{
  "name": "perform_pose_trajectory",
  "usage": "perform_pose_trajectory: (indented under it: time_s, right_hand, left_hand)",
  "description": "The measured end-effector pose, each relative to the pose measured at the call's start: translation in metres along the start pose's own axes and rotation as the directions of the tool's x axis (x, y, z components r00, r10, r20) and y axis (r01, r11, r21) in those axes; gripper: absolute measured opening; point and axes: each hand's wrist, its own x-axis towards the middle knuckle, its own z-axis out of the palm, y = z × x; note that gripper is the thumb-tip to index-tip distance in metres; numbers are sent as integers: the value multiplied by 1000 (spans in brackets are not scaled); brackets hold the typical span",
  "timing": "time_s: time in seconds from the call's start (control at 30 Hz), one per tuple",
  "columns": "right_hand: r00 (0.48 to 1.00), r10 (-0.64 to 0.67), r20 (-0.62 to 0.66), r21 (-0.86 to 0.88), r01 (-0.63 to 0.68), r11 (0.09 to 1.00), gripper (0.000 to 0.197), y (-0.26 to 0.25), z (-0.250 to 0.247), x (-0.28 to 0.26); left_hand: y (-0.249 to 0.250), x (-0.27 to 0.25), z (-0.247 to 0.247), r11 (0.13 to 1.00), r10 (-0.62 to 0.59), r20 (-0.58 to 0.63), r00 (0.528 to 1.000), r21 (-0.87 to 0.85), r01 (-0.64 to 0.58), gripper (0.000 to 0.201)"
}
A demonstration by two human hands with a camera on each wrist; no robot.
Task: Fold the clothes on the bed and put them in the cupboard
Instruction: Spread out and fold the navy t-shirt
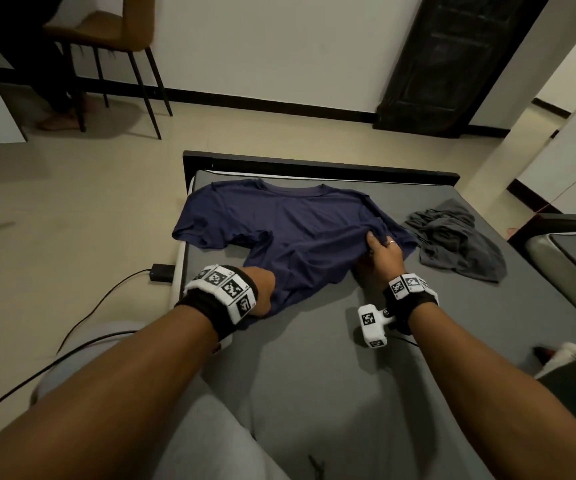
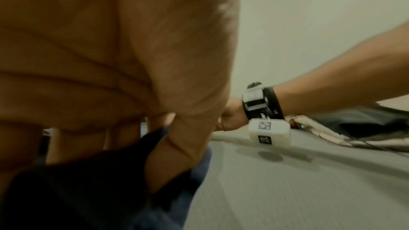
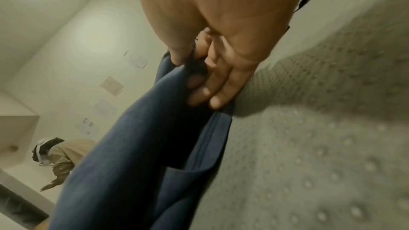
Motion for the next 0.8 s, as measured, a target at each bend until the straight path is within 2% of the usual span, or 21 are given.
perform_pose_trajectory:
  time_s: [0.03, 0.13, 0.23, 0.33, 0.37, 0.4, 0.43, 0.47, 0.53, 0.57, 0.6, 0.63, 0.67, 0.73, 0.77, 0.8]
  right_hand:
    - [1000, 25, 2, 72, -26, 997, 7, -3, -2, -2]
    - [998, 67, 21, 145, -69, 987, 24, -12, -12, -4]
    - [996, 38, -76, 106, -30, 994, 36, -29, -25, -11]
    - [995, -19, -102, 248, 44, 968, 34, -42, -35, -21]
    - [995, -24, -92, 240, 45, 970, 32, -43, -36, -26]
    - [997, -33, -68, 156, 44, 987, 31, -41, -36, -29]
    - [997, -59, -49, -29, 57, 998, 28, -38, -34, -36]
    - [993, -117, -22, -285, 106, 953, 27, -34, -32, -42]
    - [961, -264, 88, -686, 251, 683, 33, -24, -28, -53]
    - [942, -299, 150, -768, 302, 565, 38, -21, -25, -62]
    - [929, -305, 211, -785, 347, 513, 42, -16, -23, -70]
    - [929, -241, 280, -786, 366, 498, 44, -12, -18, -78]
    - [924, -137, 358, -784, 377, 493, 42, -7, -13, -87]
    - [904, 75, 421, -831, 351, 432, 27, 6, 0, -98]
    - [905, 90, 415, -862, 359, 358, 35, 14, 5, -100]
    - [907, 53, 417, -879, 388, 279, 60, 21, 9, -97]
  left_hand:
    - [-1, -5, -6, 999, -5, -14, 1000, -33, 5, 34]
    - [-16, -12, -21, 990, 1, -62, 998, -140, -10, 17]
    - [-33, -12, -26, 975, 3, -138, 990, -221, -34, 18]
    - [-41, -10, -30, 963, -7, -265, 964, -263, -66, 19]
    - [-43, -8, -31, 956, -21, -309, 951, -284, -71, 17]
    - [-45, -7, -32, 950, -42, -337, 941, -306, -67, 17]
    - [-45, -6, -31, 947, -56, -343, 938, -316, -59, 17]
    - [-43, -7, -30, 949, -62, -326, 943, -312, -46, 18]
    - [-41, -9, -26, 960, -81, -264, 961, -281, 3, 27]
    - [-40, -9, -24, 963, -94, -232, 968, -269, 29, 38]
    - [-40, -10, -23, 963, -107, -209, 972, -263, 49, 55]
    - [-41, -11, -22, 963, -115, -203, 972, -262, 59, 70]
    - [-43, -9, -20, 967, -106, -212, 971, -250, 51, 74]
    - [-46, -6, -19, 973, -71, -249, 966, -230, 12, 55]
    - [-48, -6, -19, 972, -53, -273, 961, -234, -14, 42]
    - [-48, -6, -19, 968, -29, -299, 954, -245, -47, 33]
